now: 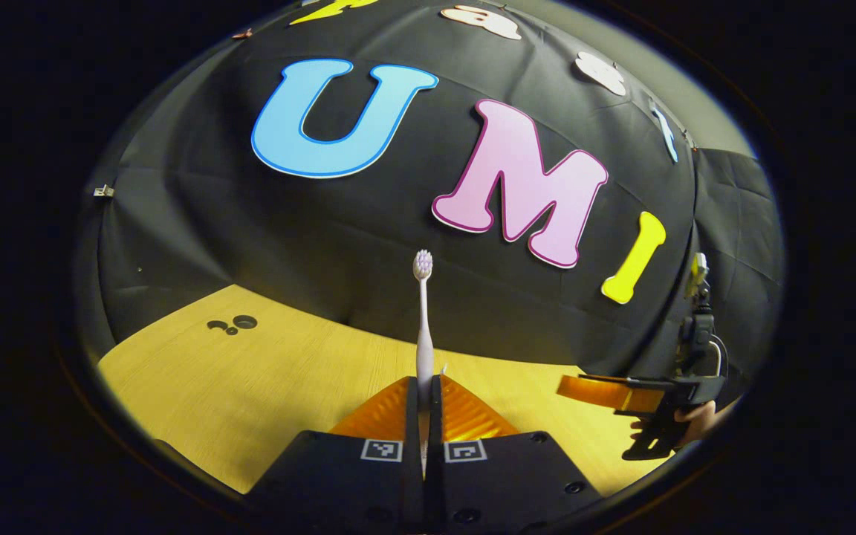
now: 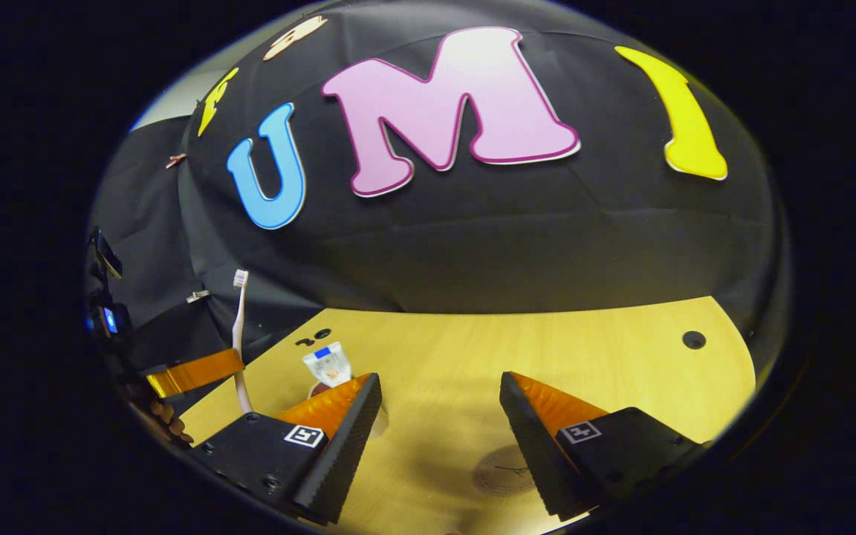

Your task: Put the toothbrush and toothpaste on the desktop into the cup, then pick up the cup and place it on the coaster on the desktop.

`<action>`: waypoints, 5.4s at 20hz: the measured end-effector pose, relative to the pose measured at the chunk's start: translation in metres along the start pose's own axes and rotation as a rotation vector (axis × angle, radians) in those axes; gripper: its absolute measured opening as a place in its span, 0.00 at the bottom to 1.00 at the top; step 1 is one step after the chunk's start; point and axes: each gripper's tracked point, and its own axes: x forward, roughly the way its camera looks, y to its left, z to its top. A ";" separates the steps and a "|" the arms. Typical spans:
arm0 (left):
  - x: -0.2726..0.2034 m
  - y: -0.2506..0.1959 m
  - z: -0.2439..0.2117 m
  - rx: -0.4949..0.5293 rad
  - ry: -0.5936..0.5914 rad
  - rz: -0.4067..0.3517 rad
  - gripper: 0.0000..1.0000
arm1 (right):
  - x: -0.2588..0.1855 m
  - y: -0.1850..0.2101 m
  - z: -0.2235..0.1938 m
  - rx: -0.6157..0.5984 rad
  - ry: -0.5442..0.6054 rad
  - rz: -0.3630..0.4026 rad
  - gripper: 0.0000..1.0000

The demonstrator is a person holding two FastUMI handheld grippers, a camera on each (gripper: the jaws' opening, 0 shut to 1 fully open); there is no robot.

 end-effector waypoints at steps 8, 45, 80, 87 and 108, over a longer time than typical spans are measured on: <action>0.067 0.014 0.000 -0.003 -0.055 -0.029 0.06 | -0.038 -0.094 0.002 -0.017 -0.011 -0.183 0.98; 0.004 0.033 -0.114 0.105 0.502 0.044 0.98 | -0.145 -0.148 -0.068 -0.010 0.128 -0.253 0.98; 0.042 0.033 -0.177 0.172 1.059 0.263 0.28 | -0.192 -0.177 -0.117 0.119 0.240 -0.278 0.98; 0.046 0.024 -0.164 0.236 1.006 0.208 0.27 | -0.195 -0.181 -0.118 0.126 0.243 -0.292 0.98; 0.067 -0.169 -0.228 0.422 1.103 -0.126 0.27 | -0.222 -0.184 -0.109 0.162 0.196 -0.291 0.98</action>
